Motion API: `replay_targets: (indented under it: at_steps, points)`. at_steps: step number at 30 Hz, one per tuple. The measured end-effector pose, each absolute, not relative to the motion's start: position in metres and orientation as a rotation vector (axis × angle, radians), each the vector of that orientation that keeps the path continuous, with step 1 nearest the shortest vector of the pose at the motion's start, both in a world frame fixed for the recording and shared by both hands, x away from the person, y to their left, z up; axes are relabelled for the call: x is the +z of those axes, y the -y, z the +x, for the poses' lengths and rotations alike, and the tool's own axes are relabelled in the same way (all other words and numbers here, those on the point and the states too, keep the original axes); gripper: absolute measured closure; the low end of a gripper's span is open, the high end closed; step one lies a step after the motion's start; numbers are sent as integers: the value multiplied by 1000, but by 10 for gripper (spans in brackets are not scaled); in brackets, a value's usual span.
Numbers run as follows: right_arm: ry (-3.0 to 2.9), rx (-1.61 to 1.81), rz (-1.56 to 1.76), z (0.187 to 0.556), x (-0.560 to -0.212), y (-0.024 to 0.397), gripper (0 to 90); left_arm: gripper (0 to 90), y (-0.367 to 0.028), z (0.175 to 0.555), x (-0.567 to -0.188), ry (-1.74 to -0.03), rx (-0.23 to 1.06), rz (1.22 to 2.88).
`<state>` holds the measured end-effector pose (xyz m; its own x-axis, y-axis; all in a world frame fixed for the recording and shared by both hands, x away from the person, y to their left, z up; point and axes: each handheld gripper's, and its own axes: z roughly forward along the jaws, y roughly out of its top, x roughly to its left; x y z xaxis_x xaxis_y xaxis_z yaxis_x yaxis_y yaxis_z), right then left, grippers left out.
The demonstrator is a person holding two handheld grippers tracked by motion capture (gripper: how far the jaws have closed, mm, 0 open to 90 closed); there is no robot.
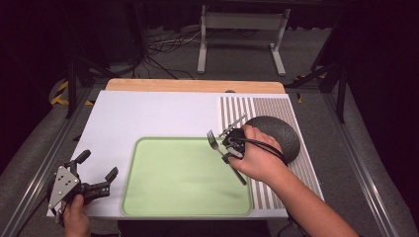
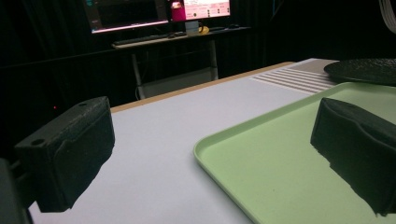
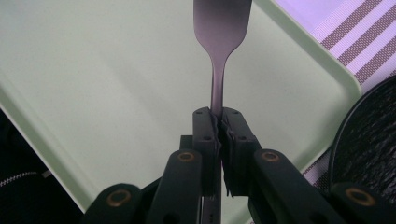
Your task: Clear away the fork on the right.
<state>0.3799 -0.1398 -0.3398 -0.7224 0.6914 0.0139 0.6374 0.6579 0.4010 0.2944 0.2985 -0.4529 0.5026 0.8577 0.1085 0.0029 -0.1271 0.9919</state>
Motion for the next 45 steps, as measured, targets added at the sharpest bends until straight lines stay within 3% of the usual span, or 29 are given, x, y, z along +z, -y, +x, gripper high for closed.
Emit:
replay_targets:
  at_steps: [45]
  points:
    - [-2712, 365, 1543, 391, -398, 144, 844, 3, -297, 295, -454, -777, 868, 1536]
